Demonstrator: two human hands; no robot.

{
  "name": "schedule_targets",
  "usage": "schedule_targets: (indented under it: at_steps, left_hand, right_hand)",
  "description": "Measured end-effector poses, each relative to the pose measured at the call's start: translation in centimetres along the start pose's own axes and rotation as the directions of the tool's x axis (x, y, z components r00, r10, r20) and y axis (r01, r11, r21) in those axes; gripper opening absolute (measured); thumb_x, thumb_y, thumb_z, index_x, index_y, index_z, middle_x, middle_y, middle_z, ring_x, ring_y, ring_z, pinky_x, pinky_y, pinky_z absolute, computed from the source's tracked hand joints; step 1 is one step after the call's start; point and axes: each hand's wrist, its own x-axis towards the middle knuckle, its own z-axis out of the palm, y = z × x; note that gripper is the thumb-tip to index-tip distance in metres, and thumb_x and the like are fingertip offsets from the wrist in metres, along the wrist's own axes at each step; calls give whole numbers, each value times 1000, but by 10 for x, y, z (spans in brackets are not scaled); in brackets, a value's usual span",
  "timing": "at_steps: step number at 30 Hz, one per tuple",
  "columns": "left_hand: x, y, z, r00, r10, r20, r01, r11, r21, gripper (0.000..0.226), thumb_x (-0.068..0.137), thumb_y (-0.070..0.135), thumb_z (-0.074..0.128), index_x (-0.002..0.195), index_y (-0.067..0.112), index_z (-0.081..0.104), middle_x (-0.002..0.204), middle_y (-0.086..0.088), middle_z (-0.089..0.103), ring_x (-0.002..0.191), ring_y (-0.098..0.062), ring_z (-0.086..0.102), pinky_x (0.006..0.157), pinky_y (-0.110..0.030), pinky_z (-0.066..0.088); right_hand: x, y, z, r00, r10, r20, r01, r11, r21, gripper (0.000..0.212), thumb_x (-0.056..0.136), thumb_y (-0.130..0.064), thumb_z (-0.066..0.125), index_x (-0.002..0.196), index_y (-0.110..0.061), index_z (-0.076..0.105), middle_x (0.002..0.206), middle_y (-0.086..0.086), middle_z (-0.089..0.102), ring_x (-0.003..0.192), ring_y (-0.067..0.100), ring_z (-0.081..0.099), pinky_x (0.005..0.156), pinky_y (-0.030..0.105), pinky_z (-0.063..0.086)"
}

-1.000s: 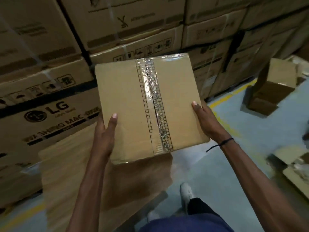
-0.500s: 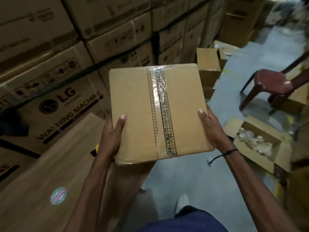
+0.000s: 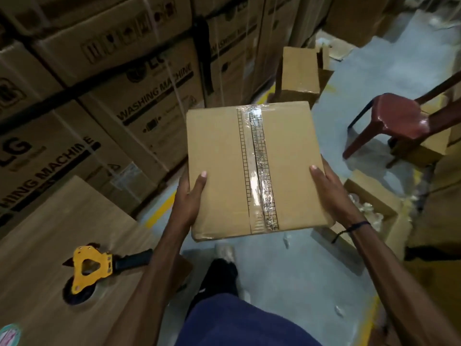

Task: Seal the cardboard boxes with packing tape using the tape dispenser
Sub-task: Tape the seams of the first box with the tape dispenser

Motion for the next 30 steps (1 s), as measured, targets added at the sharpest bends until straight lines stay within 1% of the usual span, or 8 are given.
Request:
schedule_targets:
  at_steps: [2,7,10,14,18,21,26,30]
  left_hand:
    - [31,-8,9,999,-20,-40,20,1000,-12,57,102,53,55,153,30,45,140,14,58,119,-1,59,89,-19,48]
    - [142,-43,28,990,-62,-131,54,997,-59,50,105,43,54,152,27,46,142,14,58,122,4,57,98,-17,45]
    - [215,-62,42,978,-137,-155,123,988,-92,45,108,35,51,151,29,42,138,17,57,116,16,55,94,-8,45]
    - [308,-95,62,929,-303,-211,280,951,-131,48,106,33,55,147,19,33,138,2,57,120,-15,60,82,-16,50]
    - [397,-138,86,900,-407,-160,383,910,-161,39,105,27,58,127,19,27,130,-4,58,116,-18,59,89,-27,50]
    - [463,-180,104,871,-476,-124,453,874,-176,44,97,29,67,118,23,28,131,-7,60,122,-24,59,99,-41,49]
    - [560,-269,146,836,-509,-203,486,860,-155,33,97,13,65,99,30,37,130,-14,58,110,-24,59,94,-41,51]
    - [631,-367,173,816,-524,-242,490,851,-191,29,89,14,71,110,20,52,134,-24,58,109,-30,62,88,-38,50]
  right_hand:
    - [45,4,4,999,28,40,-26,999,-47,42,111,-39,43,153,-38,41,138,-16,61,121,-1,62,94,20,51]
    - [192,15,30,983,62,174,-34,986,-162,45,110,-40,43,153,-27,43,130,-12,64,102,-7,68,80,11,54]
    - [294,33,46,962,140,234,-84,968,-235,55,103,-58,49,152,-32,46,141,-3,63,117,12,66,106,44,53]
    - [416,67,69,932,195,305,-99,947,-304,54,102,-56,50,152,-36,46,145,-6,60,130,19,59,115,53,43]
    - [521,118,85,913,248,323,-144,938,-315,47,106,-41,51,151,-28,49,139,-5,63,126,19,59,114,55,43]
    - [587,164,96,904,241,353,-130,941,-311,53,103,-40,53,153,-21,47,144,0,61,131,23,57,114,47,43]
    - [698,257,123,885,283,370,-161,932,-326,43,109,-25,50,152,-19,48,144,2,60,128,20,57,112,42,44]
    - [783,351,150,869,247,429,-115,944,-310,46,107,-22,55,149,-6,48,124,3,66,102,6,65,92,27,53]
